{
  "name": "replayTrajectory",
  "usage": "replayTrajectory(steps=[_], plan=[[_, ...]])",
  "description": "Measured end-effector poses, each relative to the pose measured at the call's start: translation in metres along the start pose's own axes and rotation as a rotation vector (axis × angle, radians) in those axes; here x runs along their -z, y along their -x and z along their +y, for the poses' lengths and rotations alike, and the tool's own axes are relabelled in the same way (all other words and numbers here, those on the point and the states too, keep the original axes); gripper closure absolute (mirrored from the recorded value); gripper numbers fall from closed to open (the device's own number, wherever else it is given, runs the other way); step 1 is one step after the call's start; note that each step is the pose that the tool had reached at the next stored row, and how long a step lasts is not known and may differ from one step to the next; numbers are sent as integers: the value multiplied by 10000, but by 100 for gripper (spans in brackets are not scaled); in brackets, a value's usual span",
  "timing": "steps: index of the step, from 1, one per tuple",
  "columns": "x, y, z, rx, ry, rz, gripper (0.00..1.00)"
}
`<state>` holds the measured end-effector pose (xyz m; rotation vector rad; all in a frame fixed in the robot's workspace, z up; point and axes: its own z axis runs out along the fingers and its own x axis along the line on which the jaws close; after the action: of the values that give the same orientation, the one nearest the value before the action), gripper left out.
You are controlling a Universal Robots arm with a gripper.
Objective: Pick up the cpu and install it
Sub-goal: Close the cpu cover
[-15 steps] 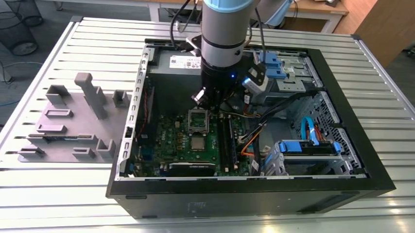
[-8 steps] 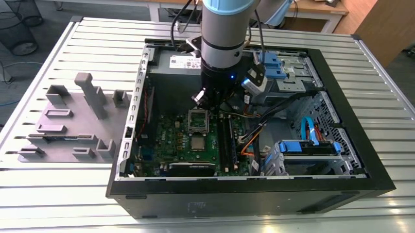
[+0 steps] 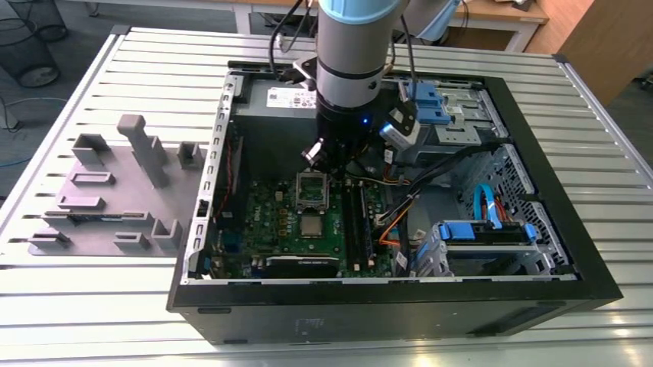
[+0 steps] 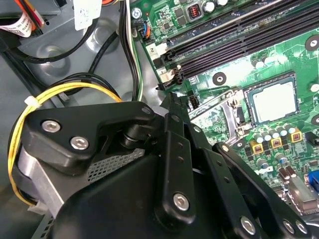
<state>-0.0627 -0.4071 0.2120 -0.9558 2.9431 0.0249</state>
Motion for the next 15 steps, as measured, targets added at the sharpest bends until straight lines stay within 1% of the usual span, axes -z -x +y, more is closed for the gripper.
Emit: replayTrajectory(steps=[7, 11, 15], plan=[[-46, -4, 3, 0, -1, 0, 90], [-50, -7, 5, 1, -1, 2, 90], [-42, -24, 2, 0, 2, -40, 90]])
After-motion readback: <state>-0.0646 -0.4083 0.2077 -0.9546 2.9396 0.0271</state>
